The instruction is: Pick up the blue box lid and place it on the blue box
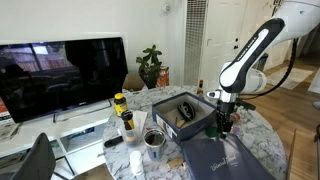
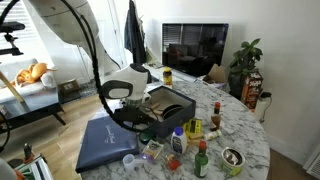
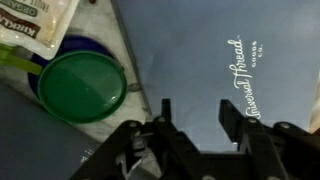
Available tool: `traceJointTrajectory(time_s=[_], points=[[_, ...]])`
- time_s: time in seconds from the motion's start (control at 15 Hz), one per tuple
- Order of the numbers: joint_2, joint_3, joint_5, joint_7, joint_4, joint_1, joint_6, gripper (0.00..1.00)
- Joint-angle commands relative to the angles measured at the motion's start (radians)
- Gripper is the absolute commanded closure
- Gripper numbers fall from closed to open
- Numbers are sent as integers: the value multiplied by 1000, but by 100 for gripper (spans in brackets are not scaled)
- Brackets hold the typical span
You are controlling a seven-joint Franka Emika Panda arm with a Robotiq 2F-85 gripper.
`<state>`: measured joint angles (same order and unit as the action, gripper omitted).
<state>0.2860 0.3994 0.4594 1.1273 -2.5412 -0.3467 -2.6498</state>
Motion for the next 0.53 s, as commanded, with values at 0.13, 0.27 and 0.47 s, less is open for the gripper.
traceJointTrajectory(time_s=[0.13, 0.27, 0.47], points=[[-48, -41, 176, -61, 16, 143, 59, 1], [-21, -60, 192, -91, 51, 192, 54, 0], [42, -87, 171, -139, 110, 246, 36, 0]])
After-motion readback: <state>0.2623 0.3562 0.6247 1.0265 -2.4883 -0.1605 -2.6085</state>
